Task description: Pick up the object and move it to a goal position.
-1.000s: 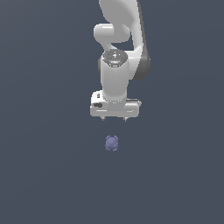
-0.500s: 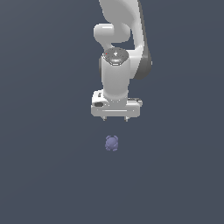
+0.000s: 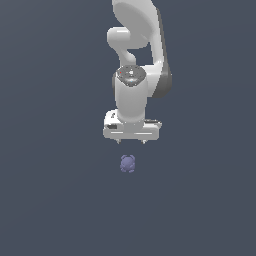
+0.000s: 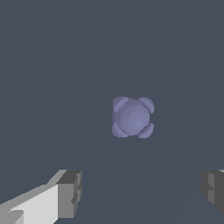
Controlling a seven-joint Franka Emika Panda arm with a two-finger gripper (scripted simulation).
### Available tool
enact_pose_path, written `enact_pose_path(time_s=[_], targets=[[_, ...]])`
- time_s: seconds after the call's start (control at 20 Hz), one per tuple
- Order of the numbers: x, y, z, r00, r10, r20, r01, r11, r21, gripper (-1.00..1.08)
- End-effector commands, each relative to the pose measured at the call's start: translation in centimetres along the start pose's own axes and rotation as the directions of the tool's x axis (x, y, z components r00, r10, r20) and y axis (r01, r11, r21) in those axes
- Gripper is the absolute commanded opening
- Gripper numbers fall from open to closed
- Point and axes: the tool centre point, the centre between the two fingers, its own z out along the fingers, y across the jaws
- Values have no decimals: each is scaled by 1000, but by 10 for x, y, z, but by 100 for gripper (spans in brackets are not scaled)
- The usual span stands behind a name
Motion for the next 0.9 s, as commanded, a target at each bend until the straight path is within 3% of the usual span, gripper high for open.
enact_pose_path(time_s=[0.0,0.45,0.85], targets=[[7,2,10,1000,5,3,-5,1000,-3,100],[32,9,55,1000,23,14,-23,1000,-14,100],[39,11,72,999,30,18,-29,999,-18,100]])
